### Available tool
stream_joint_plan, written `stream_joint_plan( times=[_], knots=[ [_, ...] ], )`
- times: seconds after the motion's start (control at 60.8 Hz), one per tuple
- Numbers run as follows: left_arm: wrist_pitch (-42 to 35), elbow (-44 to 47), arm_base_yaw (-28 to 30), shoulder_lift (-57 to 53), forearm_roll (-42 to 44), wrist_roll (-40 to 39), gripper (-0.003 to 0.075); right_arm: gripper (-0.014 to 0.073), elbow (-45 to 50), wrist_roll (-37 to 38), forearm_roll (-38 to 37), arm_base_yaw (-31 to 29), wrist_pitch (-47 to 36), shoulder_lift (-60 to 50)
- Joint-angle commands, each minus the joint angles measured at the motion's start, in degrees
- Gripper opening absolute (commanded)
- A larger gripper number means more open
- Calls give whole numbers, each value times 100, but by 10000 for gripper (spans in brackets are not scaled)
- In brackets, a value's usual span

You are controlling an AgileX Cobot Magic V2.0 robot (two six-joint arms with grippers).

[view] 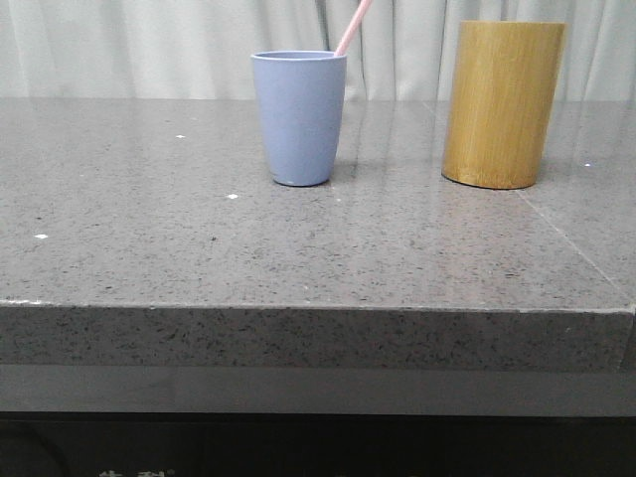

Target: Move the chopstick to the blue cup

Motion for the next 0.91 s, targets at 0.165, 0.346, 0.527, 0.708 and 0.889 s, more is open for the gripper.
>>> stream_joint_plan(
  times=[0.165, 0.346, 0.527, 0.708, 0.889],
  knots=[
    [-453, 51, -45, -141, -3, -51, -19, -67, 1687, -19, -108, -830, -2487, -973],
    [-453, 51, -45, -141, -3, -51, -19, -67, 3383, -19, -108, -1111, -3932, -1928],
    [-453, 51, -45, -141, -3, -51, -19, -67, 4498, -19, -108, -1281, -4562, -2470],
    [-453, 51, -45, -141, -3, -51, -19, -67, 4954, -19, -108, -1306, -4562, -2852],
    [-453, 51, -45, -141, -3, -51, -19, -67, 4949, -19, -95, -1415, -4444, -2937]
  ],
)
